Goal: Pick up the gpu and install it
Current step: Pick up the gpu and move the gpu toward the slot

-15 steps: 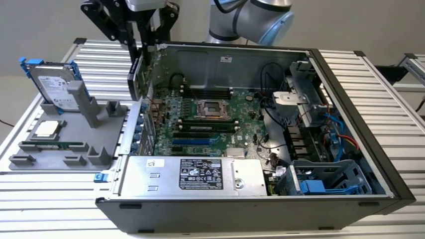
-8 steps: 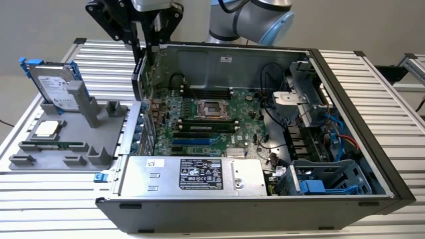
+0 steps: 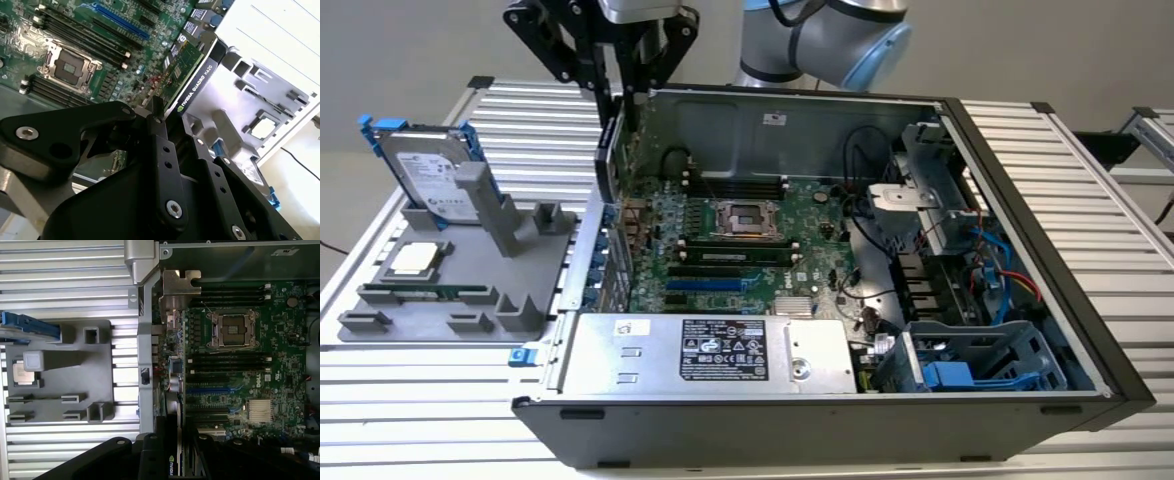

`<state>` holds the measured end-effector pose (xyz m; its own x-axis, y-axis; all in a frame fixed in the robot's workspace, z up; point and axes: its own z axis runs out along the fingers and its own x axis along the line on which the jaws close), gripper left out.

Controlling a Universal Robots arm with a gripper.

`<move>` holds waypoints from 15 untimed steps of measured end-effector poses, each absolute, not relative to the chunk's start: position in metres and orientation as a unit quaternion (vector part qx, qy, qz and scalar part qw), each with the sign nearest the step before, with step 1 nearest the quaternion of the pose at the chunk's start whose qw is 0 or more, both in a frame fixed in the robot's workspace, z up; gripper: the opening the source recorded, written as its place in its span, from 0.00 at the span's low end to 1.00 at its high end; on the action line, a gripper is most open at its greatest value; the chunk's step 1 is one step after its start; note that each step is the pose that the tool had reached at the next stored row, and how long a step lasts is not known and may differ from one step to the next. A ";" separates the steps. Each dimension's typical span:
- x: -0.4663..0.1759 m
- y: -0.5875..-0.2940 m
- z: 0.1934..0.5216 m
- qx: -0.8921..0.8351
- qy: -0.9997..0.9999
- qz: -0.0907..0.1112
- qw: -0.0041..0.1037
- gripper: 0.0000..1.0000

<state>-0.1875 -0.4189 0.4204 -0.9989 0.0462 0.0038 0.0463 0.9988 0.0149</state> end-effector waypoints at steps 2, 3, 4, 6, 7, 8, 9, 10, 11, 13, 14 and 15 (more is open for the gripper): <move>-0.185 -0.419 0.420 -0.023 -1.000 -0.008 0.002 0.00; -0.184 -0.419 0.420 -0.023 -1.000 -0.007 0.002 0.00; -0.183 -0.419 0.420 -0.023 -1.000 -0.007 0.002 0.00; -0.180 -0.419 0.420 -0.023 -1.000 -0.007 0.002 0.00; -0.179 -0.419 0.420 -0.023 -1.000 -0.007 0.002 0.00; -0.178 -0.419 0.420 -0.023 -1.000 -0.007 0.002 0.00; -0.176 -0.419 0.420 -0.023 -1.000 -0.007 0.002 0.00; -0.175 -0.419 0.420 -0.023 -1.000 -0.007 0.002 0.00; -0.174 -0.419 0.420 -0.023 -1.000 -0.007 0.002 0.00; -0.172 -0.419 0.420 -0.023 -1.000 -0.007 0.002 0.00; -0.170 -0.419 0.420 -0.023 -1.000 -0.007 0.002 0.00; -0.169 -0.419 0.420 -0.023 -1.000 -0.007 0.002 0.00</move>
<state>-0.1693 -0.4189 0.4204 -0.9989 0.0462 0.0042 0.0463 0.9988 0.0149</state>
